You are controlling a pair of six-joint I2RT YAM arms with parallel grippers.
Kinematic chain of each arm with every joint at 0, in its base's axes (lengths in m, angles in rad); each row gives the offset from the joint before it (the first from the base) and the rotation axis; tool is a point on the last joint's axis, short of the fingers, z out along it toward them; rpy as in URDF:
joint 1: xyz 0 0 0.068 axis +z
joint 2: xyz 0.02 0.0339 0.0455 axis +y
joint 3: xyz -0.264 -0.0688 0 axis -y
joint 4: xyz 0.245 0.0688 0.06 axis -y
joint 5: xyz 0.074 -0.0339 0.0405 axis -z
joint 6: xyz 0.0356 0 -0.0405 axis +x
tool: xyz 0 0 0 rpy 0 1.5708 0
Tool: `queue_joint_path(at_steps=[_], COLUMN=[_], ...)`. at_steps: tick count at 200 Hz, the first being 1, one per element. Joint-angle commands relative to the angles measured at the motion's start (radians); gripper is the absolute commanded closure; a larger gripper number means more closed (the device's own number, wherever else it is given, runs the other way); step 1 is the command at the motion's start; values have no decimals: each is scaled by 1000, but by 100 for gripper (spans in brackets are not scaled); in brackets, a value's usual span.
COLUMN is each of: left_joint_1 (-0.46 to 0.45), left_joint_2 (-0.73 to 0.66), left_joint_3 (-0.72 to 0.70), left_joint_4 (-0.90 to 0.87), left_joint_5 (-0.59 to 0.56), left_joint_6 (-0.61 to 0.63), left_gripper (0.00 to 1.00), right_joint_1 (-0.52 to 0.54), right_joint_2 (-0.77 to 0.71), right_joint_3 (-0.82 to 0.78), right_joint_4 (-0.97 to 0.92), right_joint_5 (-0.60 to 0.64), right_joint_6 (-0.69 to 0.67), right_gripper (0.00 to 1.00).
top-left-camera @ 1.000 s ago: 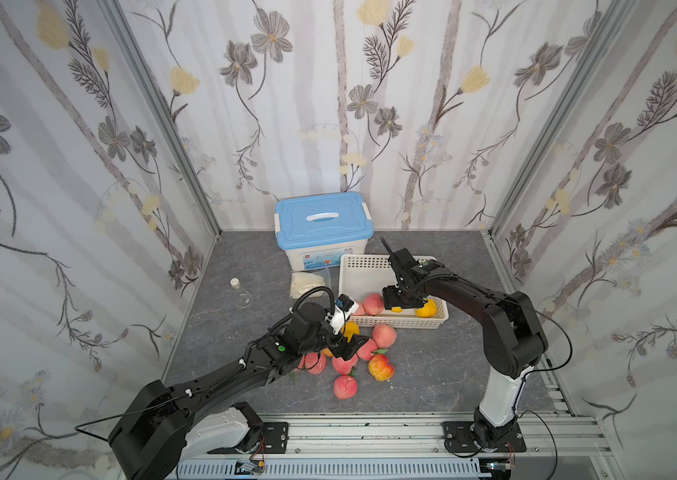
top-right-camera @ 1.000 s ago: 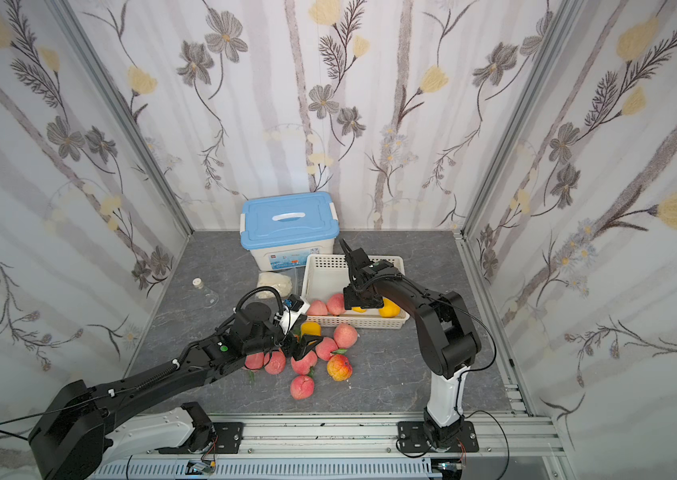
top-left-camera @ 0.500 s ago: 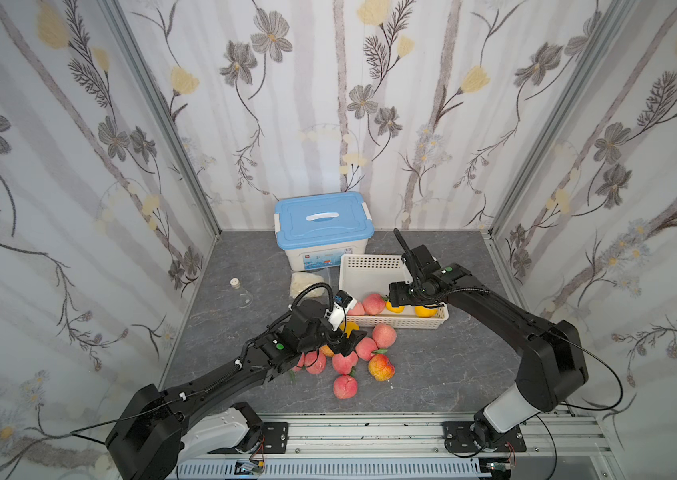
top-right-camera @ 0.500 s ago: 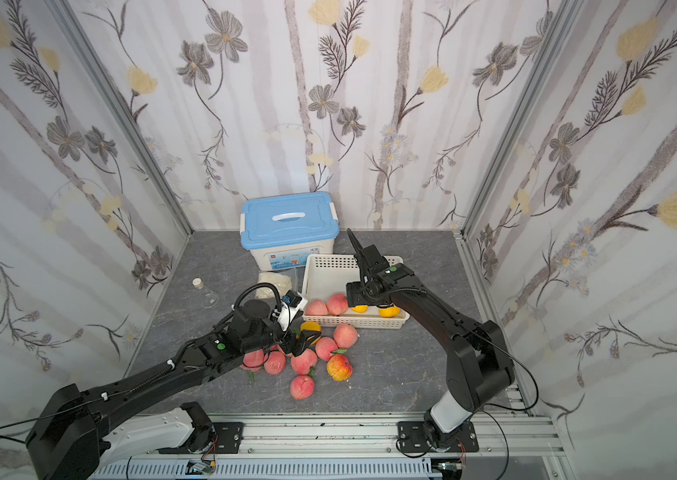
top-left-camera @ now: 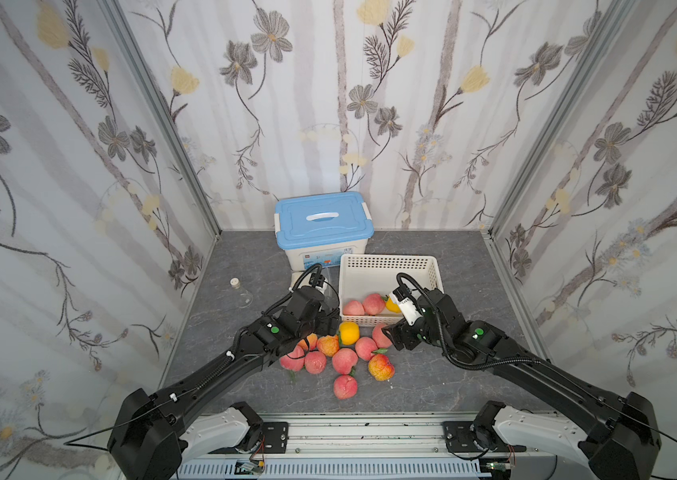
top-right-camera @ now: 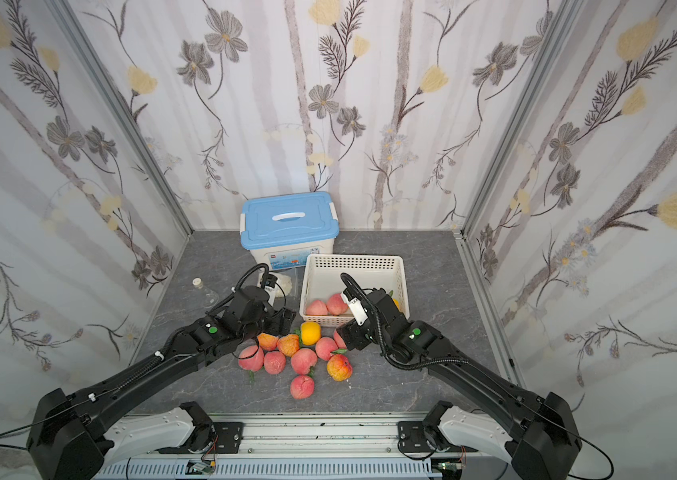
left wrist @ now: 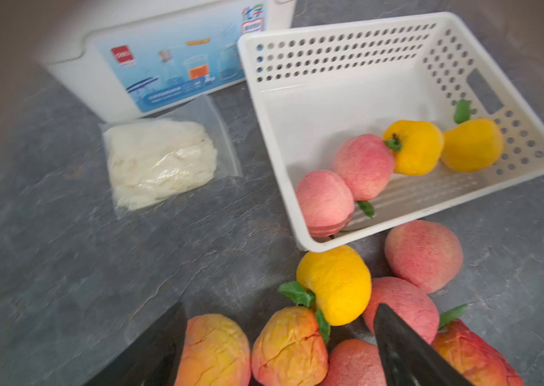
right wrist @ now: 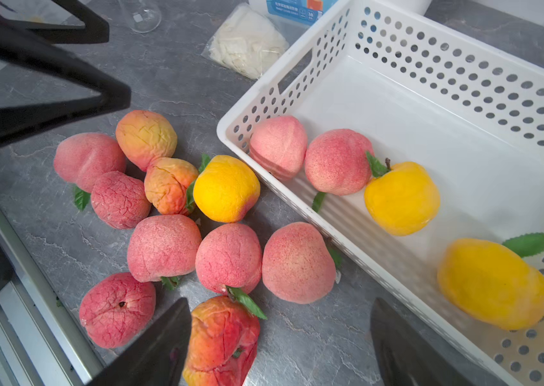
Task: Put the peaches into the basket
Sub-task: Pick up the peach from the center of the board.
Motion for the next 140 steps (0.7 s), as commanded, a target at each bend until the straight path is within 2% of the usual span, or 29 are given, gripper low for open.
queue_joint_path(at_steps=[1,59,99,105,140], left_joint_1=[40,179,196,199,199], left_joint_2=[-2,91,215,228,299], left_joint_3=[13,62,112,117,128], left_joint_4=[-172,-246,-262,-262,-277], left_joint_5=[-69,48,61,64,59], left_joint_6=[-143,-193,-187,-187,-190], left_gripper=[10,15,14,14,13], right_joint_1=[24,82,87,122,157], right_joint_2=[-47,-164,-184,-186,-174], right_joint_3=[-51,-144,-150,-151,-143], right_joint_4=[173,265,268,267,247], right_joint_5=[-68,-145,-211,-221,-229], right_joint_6=[-50,-91,-112,-119,-152], right_gripper=[17,17,17,17,16])
